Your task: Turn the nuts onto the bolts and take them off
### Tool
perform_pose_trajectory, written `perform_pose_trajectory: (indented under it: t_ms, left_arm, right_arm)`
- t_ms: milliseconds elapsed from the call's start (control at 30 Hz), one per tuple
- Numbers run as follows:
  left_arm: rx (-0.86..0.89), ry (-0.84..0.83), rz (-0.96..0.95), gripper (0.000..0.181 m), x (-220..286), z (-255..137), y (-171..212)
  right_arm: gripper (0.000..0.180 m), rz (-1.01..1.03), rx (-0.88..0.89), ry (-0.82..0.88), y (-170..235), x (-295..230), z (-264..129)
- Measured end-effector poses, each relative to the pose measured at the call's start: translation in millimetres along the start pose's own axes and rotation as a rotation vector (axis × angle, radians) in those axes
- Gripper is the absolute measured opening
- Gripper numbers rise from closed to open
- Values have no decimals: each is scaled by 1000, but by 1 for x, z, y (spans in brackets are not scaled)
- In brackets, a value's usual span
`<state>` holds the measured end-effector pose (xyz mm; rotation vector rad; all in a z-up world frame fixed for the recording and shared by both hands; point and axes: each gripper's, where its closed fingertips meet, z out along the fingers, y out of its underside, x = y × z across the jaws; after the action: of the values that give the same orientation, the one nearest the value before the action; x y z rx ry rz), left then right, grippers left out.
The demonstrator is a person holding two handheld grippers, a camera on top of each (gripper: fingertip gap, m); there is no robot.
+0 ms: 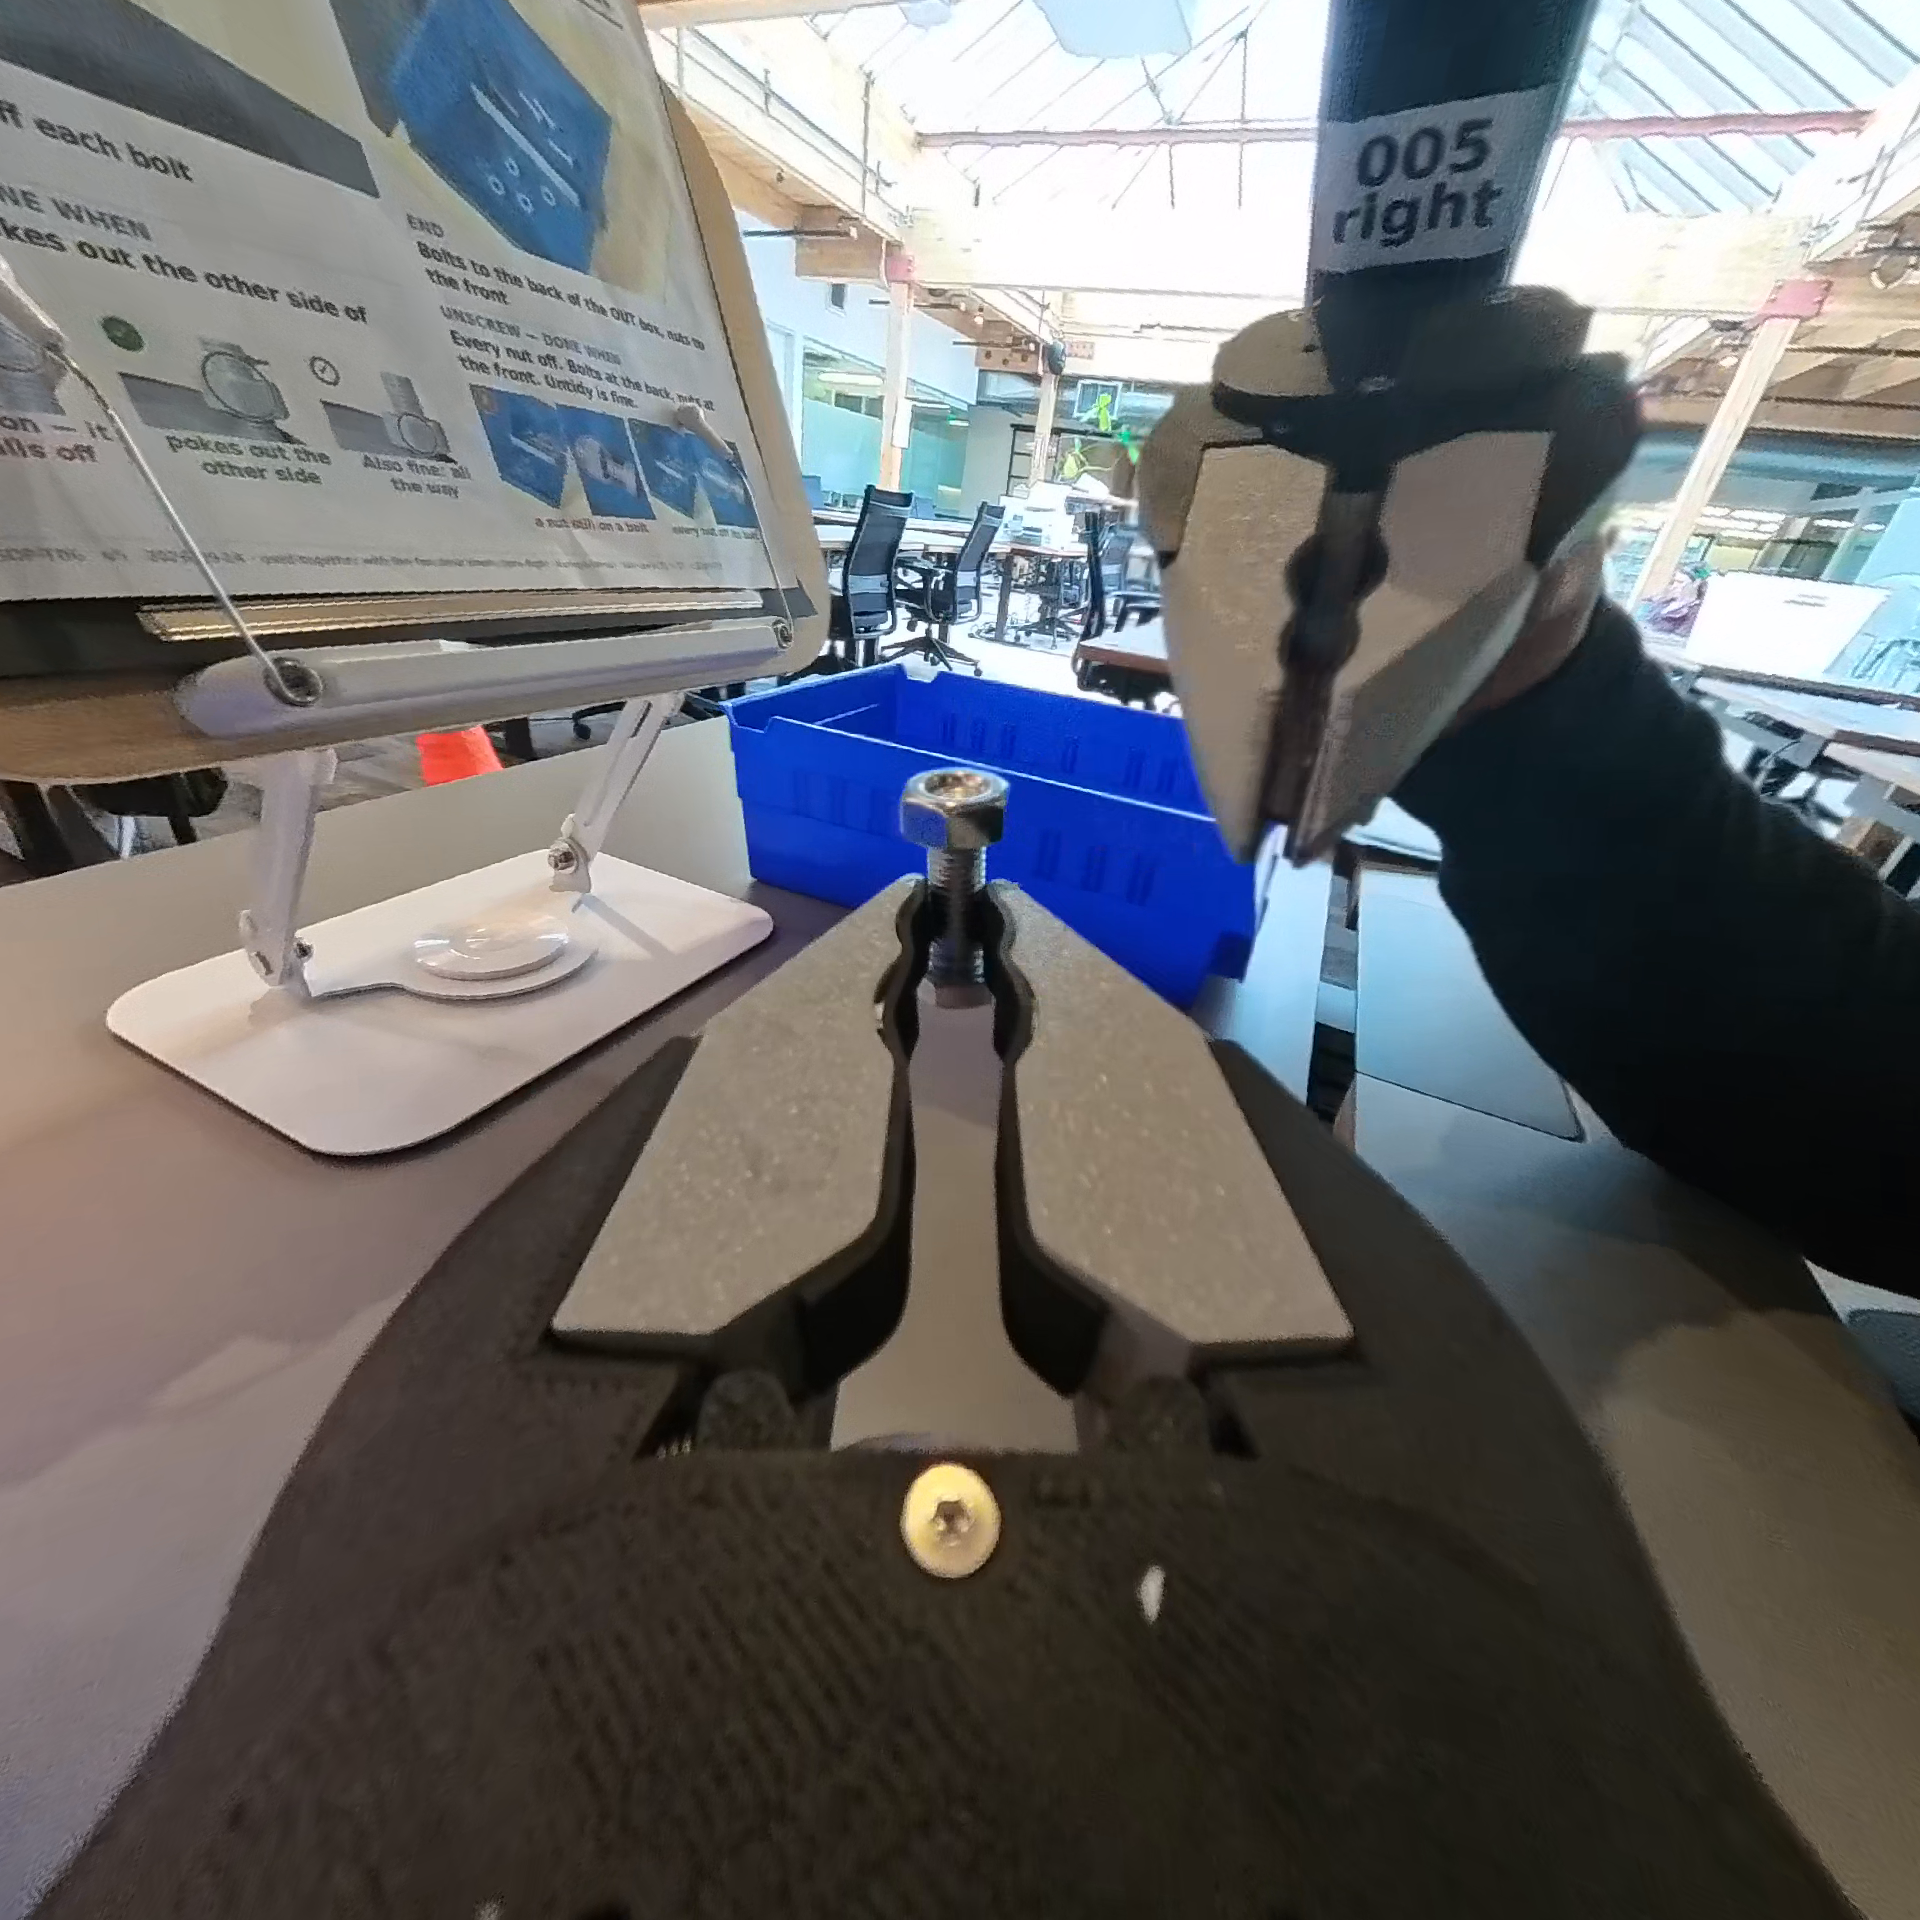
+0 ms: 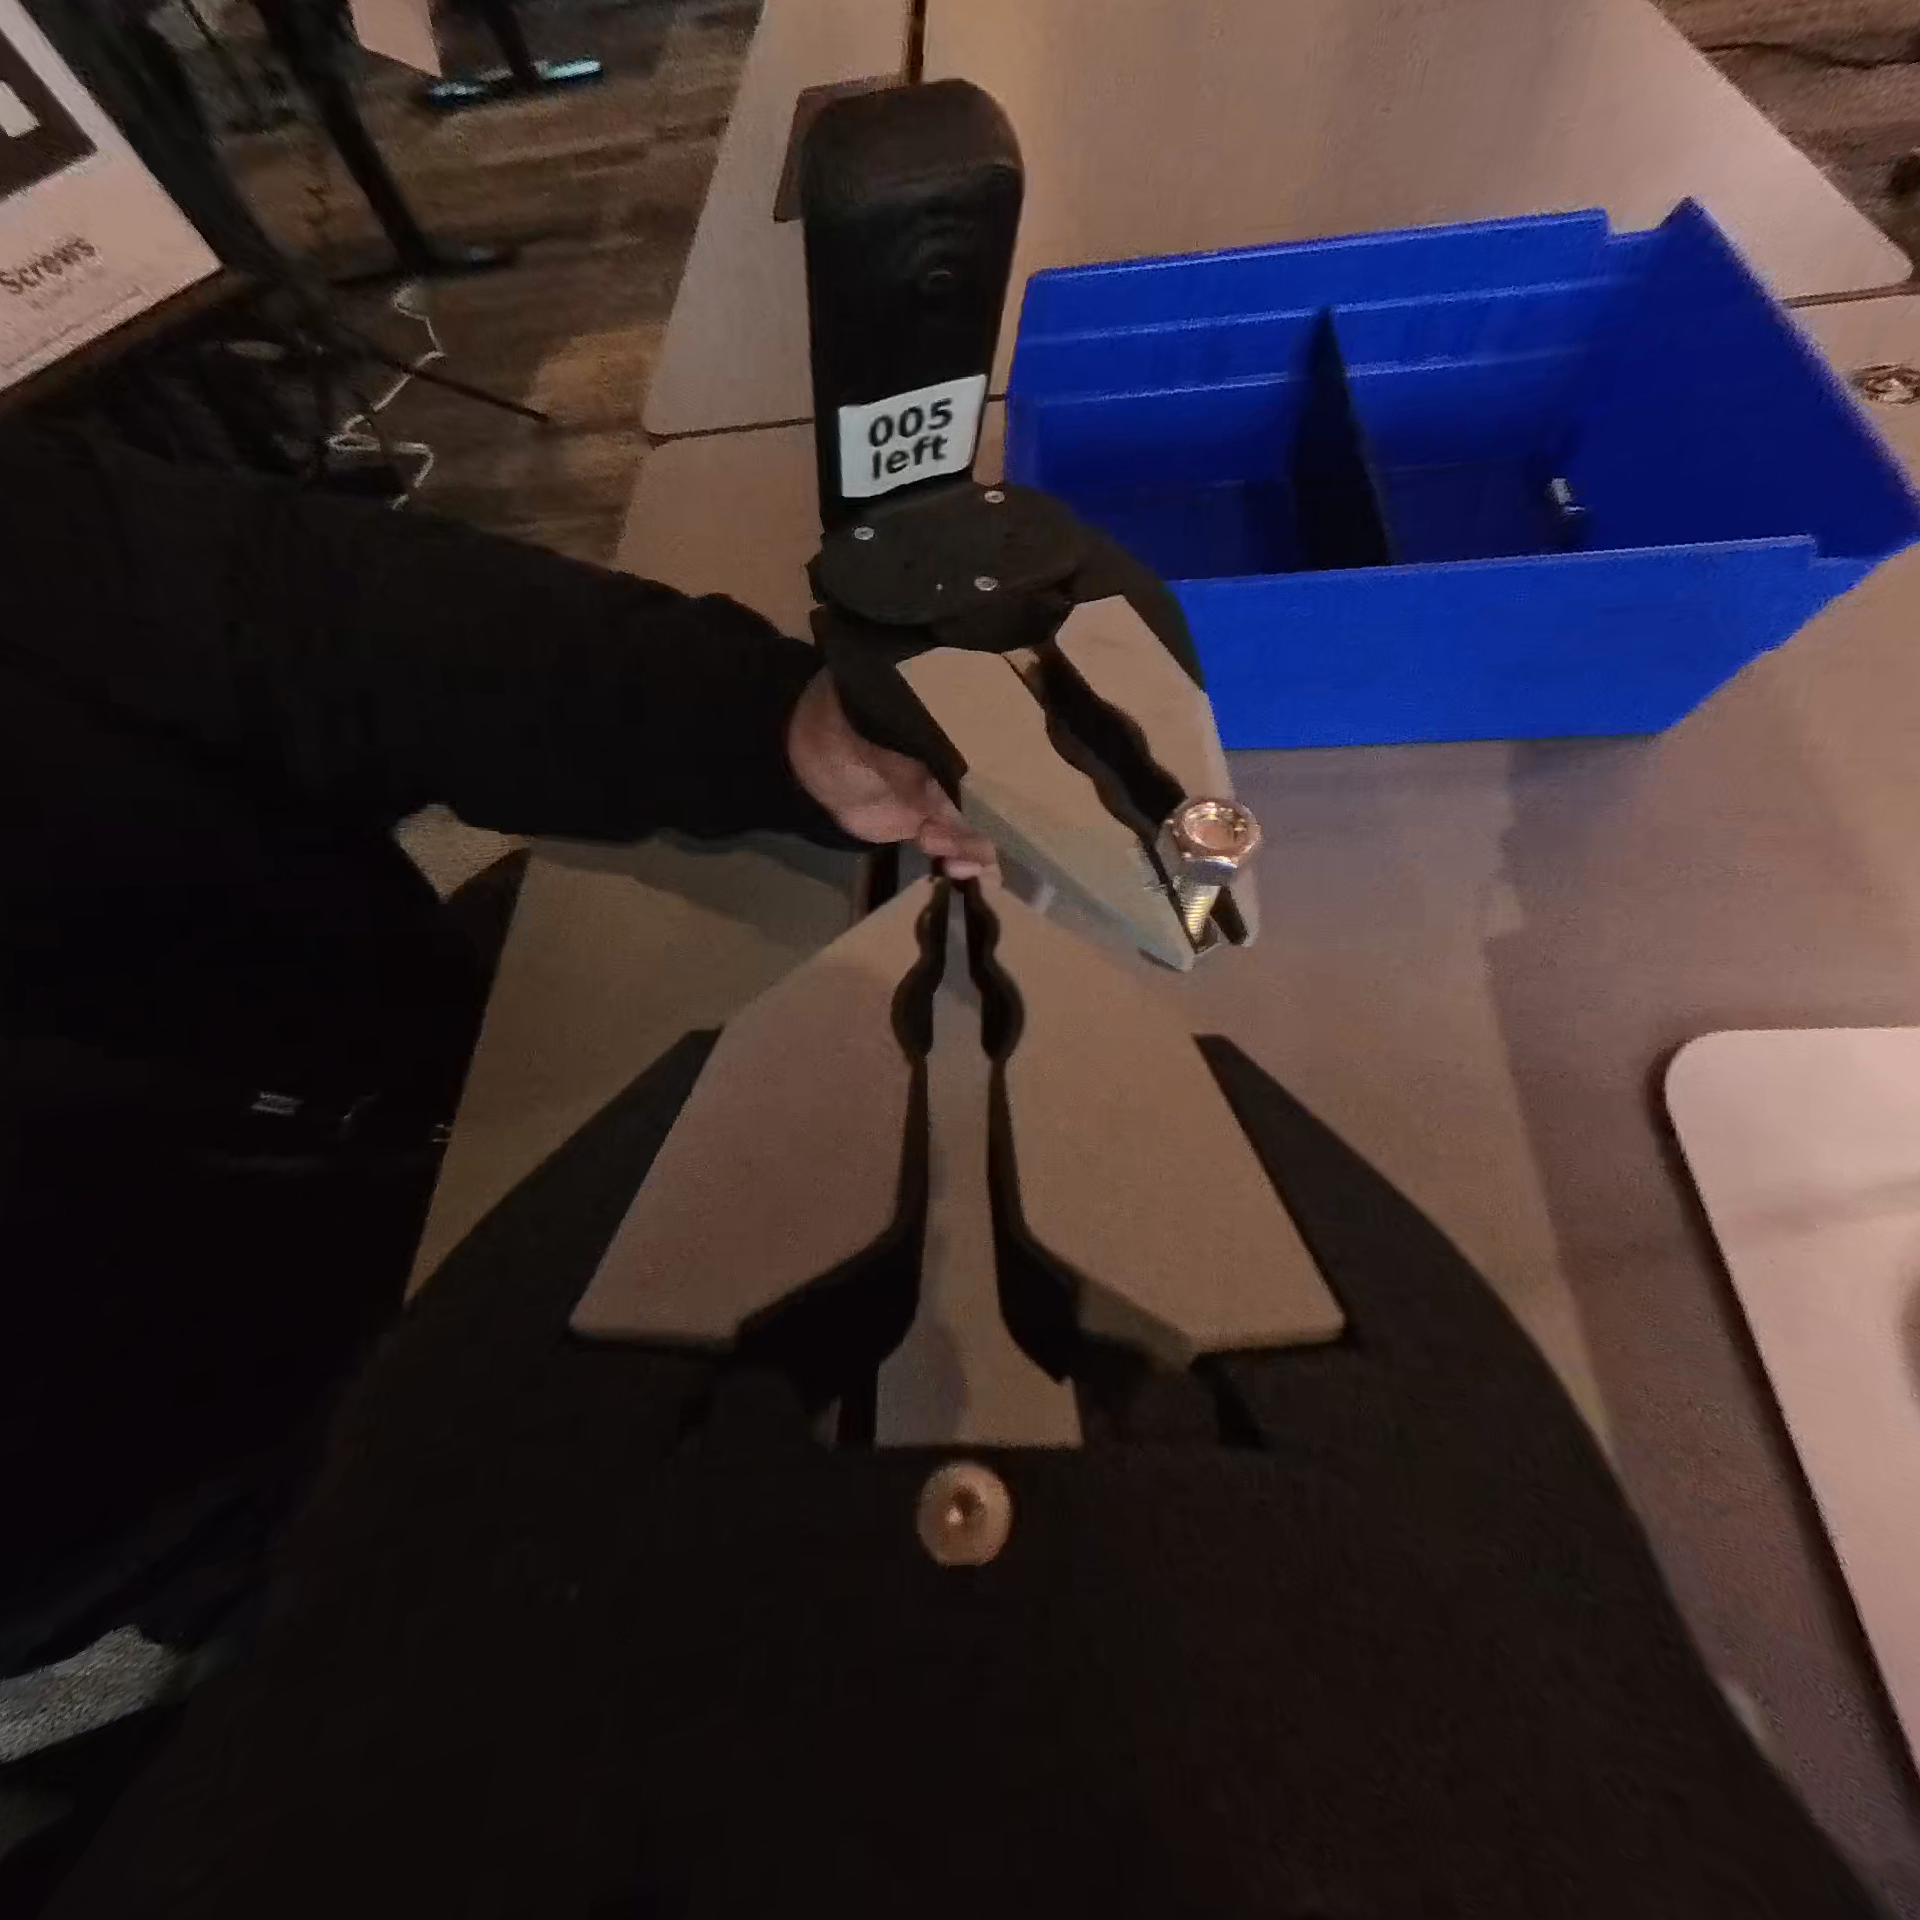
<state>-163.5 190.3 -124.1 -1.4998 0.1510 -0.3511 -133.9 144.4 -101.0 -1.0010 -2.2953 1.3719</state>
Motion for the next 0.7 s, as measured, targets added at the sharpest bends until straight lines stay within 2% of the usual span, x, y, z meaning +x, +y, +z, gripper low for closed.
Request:
perform_pose_trajectory:
  t_ms: [100,267,400,433,467,500,533,633,700]
  left_arm:
    - [-5,2,9,6,2,1,1]
    - [-9,20,13,6,6,2,2]
    - [-11,15,18,7,5,2,2]
    - [-10,8,18,6,4,2,2]
    - [-8,4,11,6,2,1,1]
    - [-7,0,8,6,1,1,1]
    - [-7,1,9,6,1,1,1]
    - [-10,7,15,6,4,2,1]
    - [-13,10,17,7,5,2,2]
  right_arm:
    - [23,6,23,118,-5,17,0]
    - [30,72,37,231,5,51,-8]
    - [27,50,18,151,5,32,2]
    - [23,36,12,131,5,28,2]
    - [4,17,23,72,2,16,2]
    - [2,8,53,23,-5,5,3]
    - [3,10,75,22,-10,3,2]
    - [22,38,78,157,-6,32,-8]
    - [24,74,51,219,3,46,-10]
